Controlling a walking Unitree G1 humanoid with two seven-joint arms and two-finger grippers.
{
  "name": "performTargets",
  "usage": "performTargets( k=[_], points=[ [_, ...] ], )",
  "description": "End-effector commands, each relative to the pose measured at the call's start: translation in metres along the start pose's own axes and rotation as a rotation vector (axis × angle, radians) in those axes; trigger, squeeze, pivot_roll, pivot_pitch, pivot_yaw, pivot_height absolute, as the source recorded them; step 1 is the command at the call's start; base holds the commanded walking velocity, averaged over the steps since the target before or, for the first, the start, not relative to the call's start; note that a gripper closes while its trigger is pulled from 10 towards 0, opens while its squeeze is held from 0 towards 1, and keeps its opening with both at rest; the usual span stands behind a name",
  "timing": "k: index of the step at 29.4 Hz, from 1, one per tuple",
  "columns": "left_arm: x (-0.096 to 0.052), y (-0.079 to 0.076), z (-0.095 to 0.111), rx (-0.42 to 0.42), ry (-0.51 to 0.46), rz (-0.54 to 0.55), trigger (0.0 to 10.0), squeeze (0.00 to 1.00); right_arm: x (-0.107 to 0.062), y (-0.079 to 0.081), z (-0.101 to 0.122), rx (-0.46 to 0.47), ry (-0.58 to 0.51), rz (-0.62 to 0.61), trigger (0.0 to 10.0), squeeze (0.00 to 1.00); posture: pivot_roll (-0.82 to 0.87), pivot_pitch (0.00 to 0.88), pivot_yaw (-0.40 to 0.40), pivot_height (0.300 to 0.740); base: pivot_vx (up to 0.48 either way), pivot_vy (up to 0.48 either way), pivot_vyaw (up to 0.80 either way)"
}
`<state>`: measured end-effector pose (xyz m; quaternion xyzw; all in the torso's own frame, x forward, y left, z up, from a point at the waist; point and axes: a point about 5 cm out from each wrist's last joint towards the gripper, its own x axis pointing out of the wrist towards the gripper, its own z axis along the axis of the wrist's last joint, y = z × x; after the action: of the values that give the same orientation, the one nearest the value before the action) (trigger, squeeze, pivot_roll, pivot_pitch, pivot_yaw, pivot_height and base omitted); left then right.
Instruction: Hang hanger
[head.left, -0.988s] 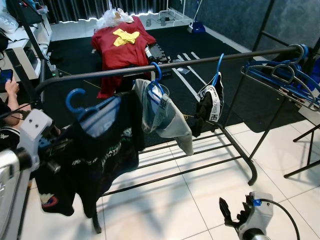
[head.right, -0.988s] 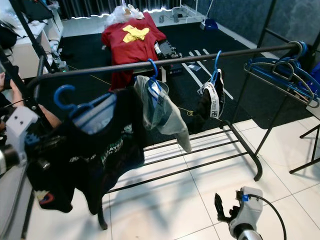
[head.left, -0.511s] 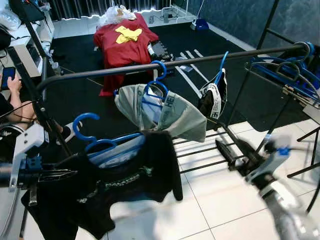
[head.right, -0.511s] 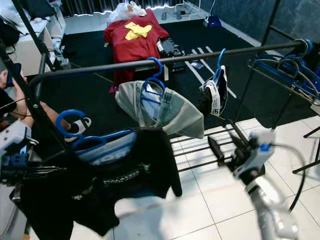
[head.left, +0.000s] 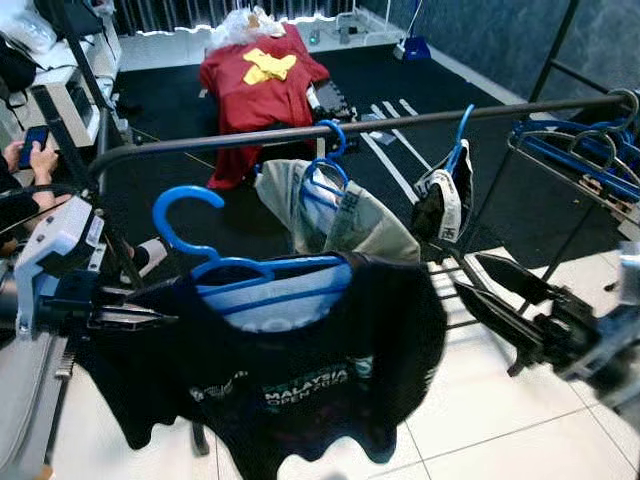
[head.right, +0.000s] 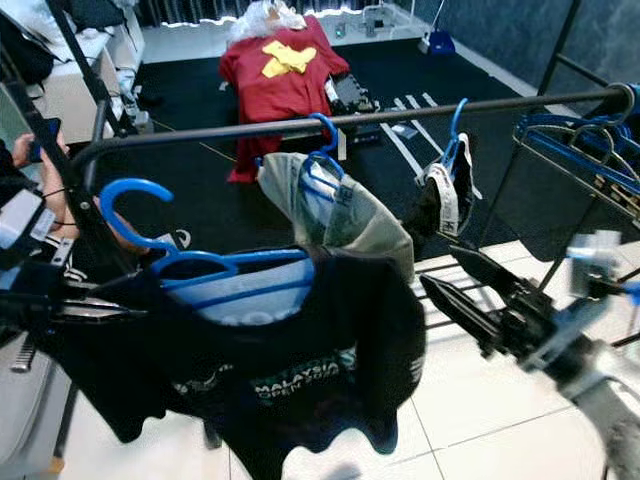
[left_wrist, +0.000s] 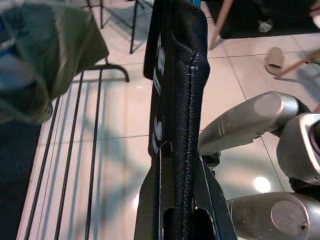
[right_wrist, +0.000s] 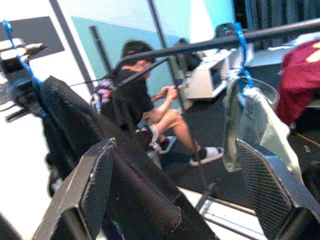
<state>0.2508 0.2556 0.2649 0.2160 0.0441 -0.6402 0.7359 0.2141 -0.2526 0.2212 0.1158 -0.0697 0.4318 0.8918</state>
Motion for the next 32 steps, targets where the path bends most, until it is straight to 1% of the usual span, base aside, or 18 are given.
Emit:
performTargets(
  k=[1,2,4,5,7,10,11,13,15,17,19,20,22,23,24,25,28,32],
  points=[
    [-0.004,0.0,0.008,0.021,0.015,-0.031,10.0,0.0,-0.001,0.004,0.005,0.0,-0.01,0.033,10.0,0.0,-0.03,0.043,0.004,0.74,0.0,0.0,0.0],
    [-0.004,0.001,0.011,0.034,0.017,-0.047,10.0,0.0,-0.001,0.006,0.007,0.004,-0.002,0.059,10.0,0.0,-0.03,0.04,0.007,0.74,0.0,0.0,0.0],
    [-0.001,0.005,0.018,0.065,0.001,-0.069,10.0,0.0,0.002,0.011,-0.006,0.019,0.129,0.11,10.0,0.0,-0.03,0.038,0.008,0.74,0.0,0.0,0.0],
    [-0.001,0.005,0.018,0.065,0.001,-0.069,10.0,0.0,0.002,0.011,-0.006,0.019,0.129,0.11,10.0,0.0,-0.03,0.038,0.008,0.74,0.0,0.0,0.0],
    [0.001,0.008,0.023,0.084,-0.013,-0.073,10.0,0.0,0.001,0.013,-0.017,0.031,0.227,0.126,10.0,0.0,-0.03,0.039,0.004,0.74,0.0,0.0,0.0],
    [0.002,0.009,0.025,0.093,-0.017,-0.073,10.0,0.0,0.0,0.014,-0.02,0.034,0.259,0.127,10.0,0.0,-0.03,0.039,0.002,0.74,0.0,0.0,0.0],
    [0.004,0.011,0.027,0.103,-0.026,-0.08,10.0,0.0,0.0,0.015,-0.024,0.036,0.304,0.14,10.0,0.0,-0.03,0.039,0.002,0.74,0.0,0.0,0.0],
    [0.01,0.013,0.031,0.119,-0.04,-0.103,10.0,0.0,0.003,0.02,-0.024,0.053,0.327,0.19,10.0,0.0,-0.03,0.038,0.002,0.74,0.0,0.0,0.0],
    [0.013,0.014,0.032,0.125,-0.042,-0.113,10.0,0.0,0.006,0.022,-0.023,0.057,0.329,0.211,10.0,0.0,-0.03,0.04,0.003,0.74,0.0,0.0,0.0],
    [0.015,0.015,0.033,0.128,-0.043,-0.119,10.0,0.0,0.007,0.023,-0.022,0.059,0.328,0.224,10.0,0.0,-0.03,0.04,0.003,0.74,0.0,0.0,0.0],
    [0.016,0.015,0.034,0.134,-0.045,-0.126,10.0,0.0,0.009,0.02,-0.022,0.049,0.325,0.209,10.0,0.0,-0.03,0.039,0.004,0.74,0.0,0.0,0.0],
    [0.018,0.015,0.037,0.141,-0.056,-0.137,10.0,0.0,0.011,0.018,-0.021,0.029,0.323,0.195,8.0,0.0,-0.03,0.039,0.004,0.74,0.0,0.0,0.0],
    [0.018,0.015,0.037,0.141,-0.056,-0.137,10.0,0.0,0.011,0.018,-0.021,0.029,0.323,0.195,8.0,0.0,-0.03,0.039,0.004,0.74,0.0,0.0,0.0],
    [0.02,0.015,0.039,0.149,-0.065,-0.148,10.0,0.0,0.013,0.014,-0.021,0.018,0.317,0.175,0.0,0.0,-0.03,0.041,0.003,0.74,0.0,0.0,0.0],
    [0.02,0.015,0.039,0.149,-0.065,-0.148,10.0,0.0,0.013,0.014,-0.021,0.018,0.317,0.175,0.0,0.0,-0.03,0.041,0.003,0.74,0.0,0.0,0.0],
    [0.023,0.015,0.042,0.16,-0.074,-0.16,10.0,0.0,0.018,0.013,-0.022,0.011,0.304,0.172,0.0,0.0,-0.03,0.041,0.001,0.74,0.0,0.0,0.0],
    [0.024,0.017,0.042,0.16,-0.074,-0.158,10.0,0.0,0.019,0.013,-0.023,0.01,0.306,0.176,0.0,0.0,-0.03,0.042,0.002,0.74,0.0,0.0,0.0],
    [0.01,0.026,0.03,0.13,-0.011,-0.077,10.0,0.0,0.016,0.009,-0.018,0.003,0.273,0.14,0.0,0.0,-0.03,0.044,0.004,0.74,0.0,0.0,0.0]
  ],
)
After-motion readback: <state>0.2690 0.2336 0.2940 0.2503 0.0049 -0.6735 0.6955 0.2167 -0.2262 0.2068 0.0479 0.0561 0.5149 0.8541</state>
